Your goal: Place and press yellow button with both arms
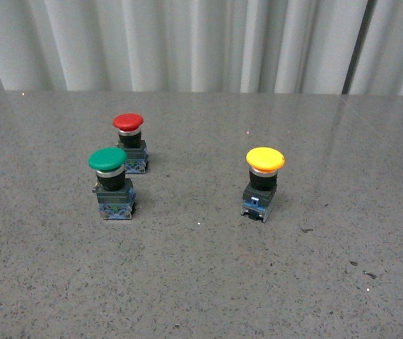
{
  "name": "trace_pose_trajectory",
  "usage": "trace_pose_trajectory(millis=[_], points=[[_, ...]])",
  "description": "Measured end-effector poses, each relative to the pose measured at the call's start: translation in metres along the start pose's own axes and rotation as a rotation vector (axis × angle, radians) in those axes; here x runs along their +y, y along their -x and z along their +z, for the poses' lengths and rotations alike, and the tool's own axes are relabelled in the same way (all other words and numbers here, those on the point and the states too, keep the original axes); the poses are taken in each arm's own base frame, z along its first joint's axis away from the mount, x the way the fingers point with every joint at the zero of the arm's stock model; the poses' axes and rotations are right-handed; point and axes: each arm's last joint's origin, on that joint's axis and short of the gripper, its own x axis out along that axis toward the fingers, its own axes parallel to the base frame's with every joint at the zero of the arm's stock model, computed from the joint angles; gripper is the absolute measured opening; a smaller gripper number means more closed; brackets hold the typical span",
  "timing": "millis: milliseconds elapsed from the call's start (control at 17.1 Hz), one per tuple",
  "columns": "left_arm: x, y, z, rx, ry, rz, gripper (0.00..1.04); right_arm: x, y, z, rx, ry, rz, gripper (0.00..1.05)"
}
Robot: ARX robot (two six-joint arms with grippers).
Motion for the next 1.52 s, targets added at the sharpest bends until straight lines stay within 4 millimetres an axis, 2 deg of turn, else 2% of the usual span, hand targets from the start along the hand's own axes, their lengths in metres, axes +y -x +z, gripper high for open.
trace_pose_trajectory(millis=[58, 117, 526, 701, 1226, 1518], points=[[0.0, 0.0, 0.0, 0.0, 0.0, 0.0, 0.98, -0.014, 0.012, -0.008, -0.036, -0.007, -0.002, 0.02], [0.0, 0.0, 0.0, 0.0, 0.0, 0.001, 0.98, -0.017, 0.017, -0.008, -0.062, -0.01, -0.001, 0.02], [0.0, 0.0, 0.0, 0.0, 0.0, 0.0, 0.98, -0.027, 0.027, -0.027, -0.051, 0.0, 0.007, 0.02], [0.0, 0.0, 0.0, 0.0, 0.0, 0.002, 0.98, -0.04, 0.032, -0.032, -0.061, 0.001, -0.009, 0.02], [0.0, 0.0, 0.0, 0.0, 0.0, 0.0, 0.98, -0.039, 0.043, -0.048, -0.064, 0.002, 0.014, 0.02], [0.0, 0.0, 0.0, 0.0, 0.0, 0.0, 0.98, -0.039, 0.048, -0.048, -0.072, 0.002, 0.014, 0.02]])
